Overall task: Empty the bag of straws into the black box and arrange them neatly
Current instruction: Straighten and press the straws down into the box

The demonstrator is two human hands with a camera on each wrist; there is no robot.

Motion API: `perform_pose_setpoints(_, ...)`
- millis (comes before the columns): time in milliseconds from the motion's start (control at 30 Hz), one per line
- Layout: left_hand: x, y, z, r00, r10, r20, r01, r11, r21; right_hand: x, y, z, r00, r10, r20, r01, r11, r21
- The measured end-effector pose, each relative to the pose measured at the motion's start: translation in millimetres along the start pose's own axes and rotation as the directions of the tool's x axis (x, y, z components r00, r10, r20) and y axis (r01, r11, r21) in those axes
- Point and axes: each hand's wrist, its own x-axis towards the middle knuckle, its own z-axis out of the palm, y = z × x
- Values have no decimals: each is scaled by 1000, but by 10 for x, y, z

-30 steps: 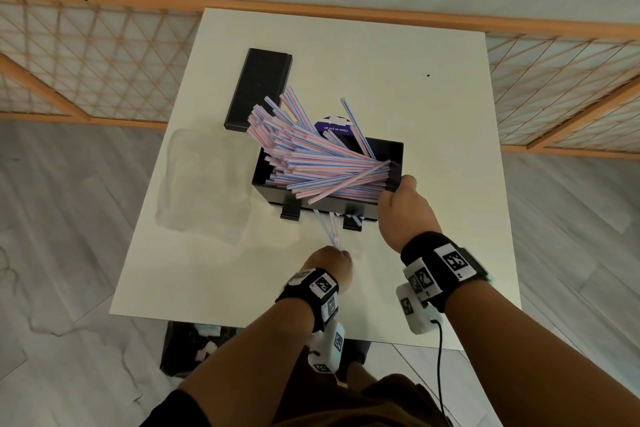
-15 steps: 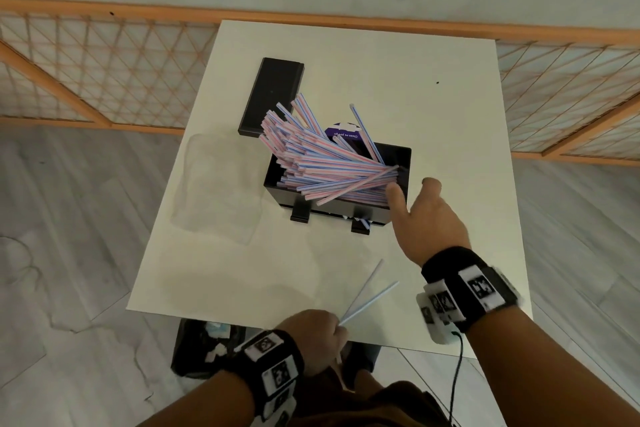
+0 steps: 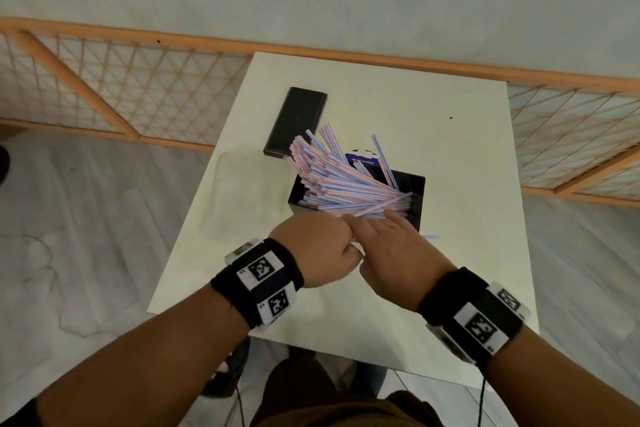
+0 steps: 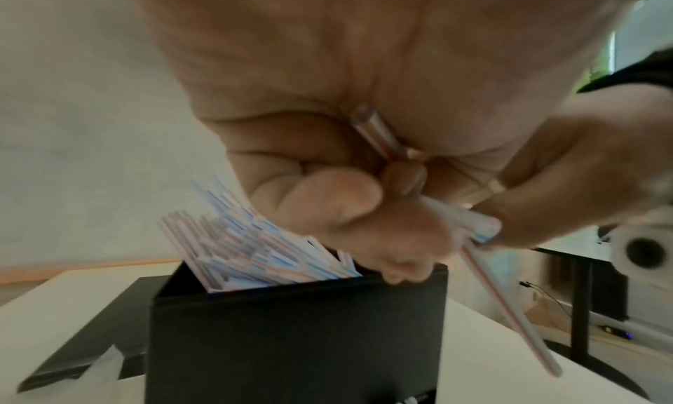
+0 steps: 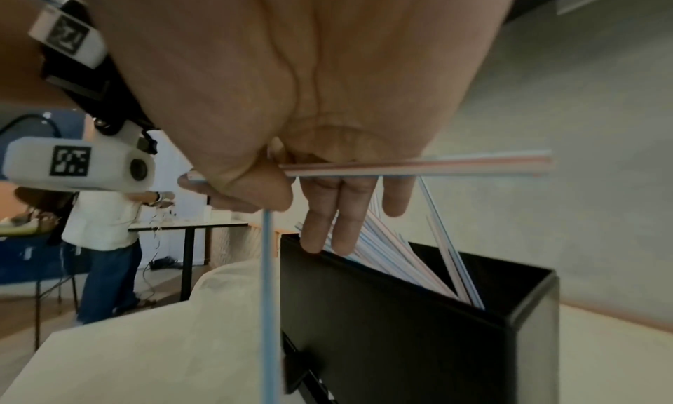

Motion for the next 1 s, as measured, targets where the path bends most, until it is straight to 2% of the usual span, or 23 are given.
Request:
perform_pose_setpoints(133,111,-177,-188,994,-77,-75,77,997,-10,149,-33,-28,999,21,-37,-10,957,288)
perform_pose_setpoints(267,184,-262,-338,984,-111,-141,113,994,7,362,48,20,991,130,-37,-114,951,288)
perform_pose_setpoints(333,179,-298,-399,973,-130,-191,126,992,-29,479,166,-29,979,181,-96,-144,940,311)
perform_pose_setpoints(433,118,-424,-470,944,-256,-207,206,950,-234,595,314,-98,959,234,-161,-120,849,515)
perform_pose_setpoints(500,64,-520,-462,922,-366,-131,280,859,-429,631,386,-95,949,260,-178,-88,761,642)
perform_pose_setpoints(533,43,-558,-438,909,-407,-90,316,813,-489,651,417,-81,952,250,-179,-72,747,661)
perform_pose_setpoints(600,17,-593,-356,896,-443,-28,375,788,-487,690,459,-41,965,193,-180,-40,781,623)
perform_pose_setpoints(667,22,-593,-218,899,-438,4,399,815,-420,731,504,37,976,151,-159,-43,842,537)
perform_pose_setpoints(800,123,-469,65,923,-374,-90,341,905,-256,715,587,229,965,224,-134,-164,919,357)
perform_pose_setpoints(933,275,-347,252,946,-268,-183,246,960,-137,669,574,219,953,222,-206,-153,940,306)
perform_pose_setpoints(1000,342,-378,266,945,-241,-222,223,970,-100,629,590,221,963,211,-168,-157,946,283)
